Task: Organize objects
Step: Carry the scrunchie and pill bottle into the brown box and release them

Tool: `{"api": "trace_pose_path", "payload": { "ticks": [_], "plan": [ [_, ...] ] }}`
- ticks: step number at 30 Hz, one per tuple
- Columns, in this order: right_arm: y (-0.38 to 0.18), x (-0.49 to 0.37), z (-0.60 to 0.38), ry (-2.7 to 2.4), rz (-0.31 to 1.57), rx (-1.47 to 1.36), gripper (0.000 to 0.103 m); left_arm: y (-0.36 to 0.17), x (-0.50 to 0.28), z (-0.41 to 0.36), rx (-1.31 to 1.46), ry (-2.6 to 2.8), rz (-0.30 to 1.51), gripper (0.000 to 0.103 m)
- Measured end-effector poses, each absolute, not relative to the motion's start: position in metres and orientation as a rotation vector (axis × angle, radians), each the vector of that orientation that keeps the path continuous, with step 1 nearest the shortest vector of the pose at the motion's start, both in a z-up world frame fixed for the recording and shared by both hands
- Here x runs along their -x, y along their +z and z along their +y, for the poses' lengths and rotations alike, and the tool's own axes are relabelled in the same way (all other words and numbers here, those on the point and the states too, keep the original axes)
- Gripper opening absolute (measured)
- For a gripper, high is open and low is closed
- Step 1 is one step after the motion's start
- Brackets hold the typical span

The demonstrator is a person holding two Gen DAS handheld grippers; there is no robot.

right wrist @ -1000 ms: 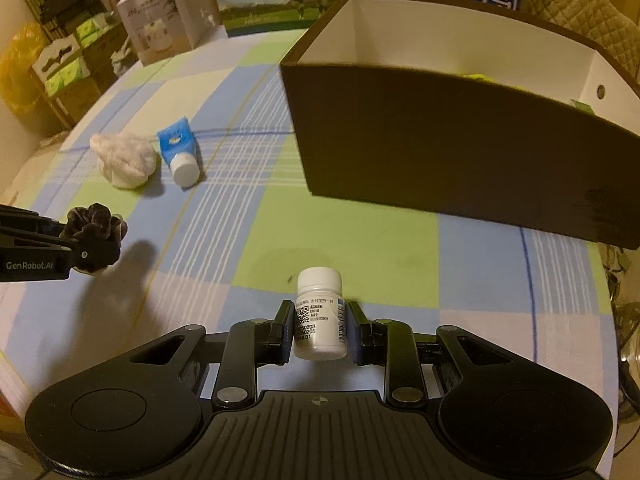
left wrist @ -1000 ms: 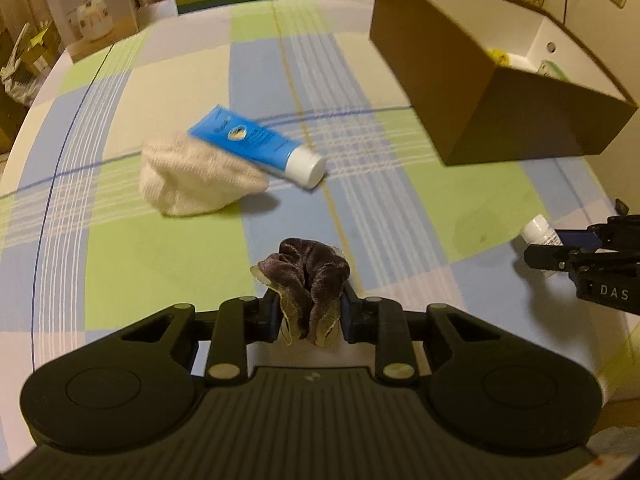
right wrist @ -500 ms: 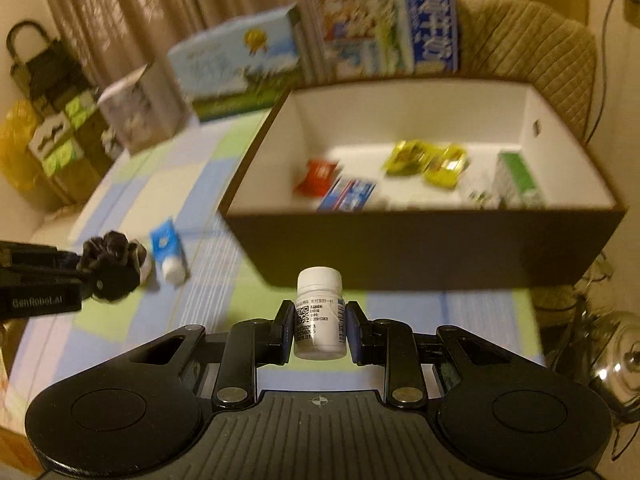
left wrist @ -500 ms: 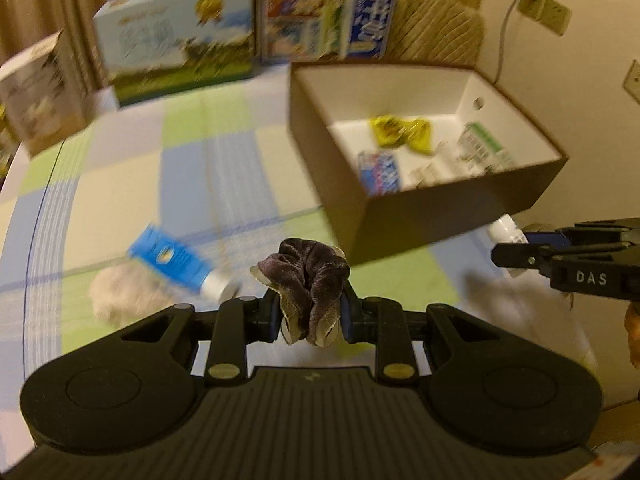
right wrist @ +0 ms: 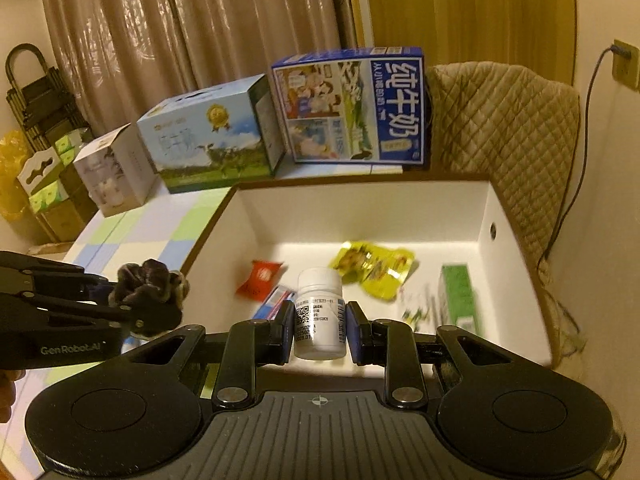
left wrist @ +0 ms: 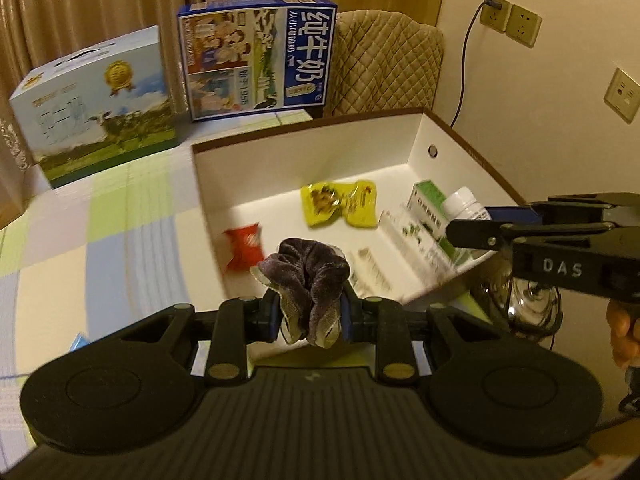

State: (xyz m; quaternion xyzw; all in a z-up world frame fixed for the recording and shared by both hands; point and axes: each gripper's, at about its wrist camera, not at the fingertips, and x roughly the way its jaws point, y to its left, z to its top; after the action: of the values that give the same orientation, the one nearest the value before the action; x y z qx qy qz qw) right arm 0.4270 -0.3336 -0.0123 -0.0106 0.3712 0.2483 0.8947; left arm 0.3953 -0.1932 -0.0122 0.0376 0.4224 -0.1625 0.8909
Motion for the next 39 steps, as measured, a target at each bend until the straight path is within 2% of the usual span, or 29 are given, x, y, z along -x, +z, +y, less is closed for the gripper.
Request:
{"api": "trace_pose_path", "payload": {
  "ticks": [12,22,27,30,32,39],
  "plan": [
    [-0.041,-0.522,-0.348,0.453,0.835,0.056,0.024,-0.042,-0.488,-0.233,-0.126,-0.266,0.947,0.024],
    [-0.058,-0.56,-0.354,0.436,0.882,0.054,0.024,-0.066,-0.541,-0.241,-0.157,-0.217,0.987,0.027],
    [-0.062,-0.57,-0.356,0.433,0.888,0.046,0.024,-0.069,-0.552,-0.244,-0.166,-0.219,0.971,0.036],
    [-0.063,-0.575,-0.357,0.432,0.89,0.036,0.024,-0.07,-0.554,-0.247,-0.188,-0.22,0.953,0.048],
    [-0.063,-0.578,-0.357,0.435,0.892,0.034,0.024,-0.069,-0.554,-0.247,-0.192,-0.222,0.945,0.061],
    [-0.066,-0.586,-0.354,0.44,0.895,0.033,0.024,-0.067,-0.554,-0.242,-0.184,-0.219,0.942,0.066]
  ]
}}
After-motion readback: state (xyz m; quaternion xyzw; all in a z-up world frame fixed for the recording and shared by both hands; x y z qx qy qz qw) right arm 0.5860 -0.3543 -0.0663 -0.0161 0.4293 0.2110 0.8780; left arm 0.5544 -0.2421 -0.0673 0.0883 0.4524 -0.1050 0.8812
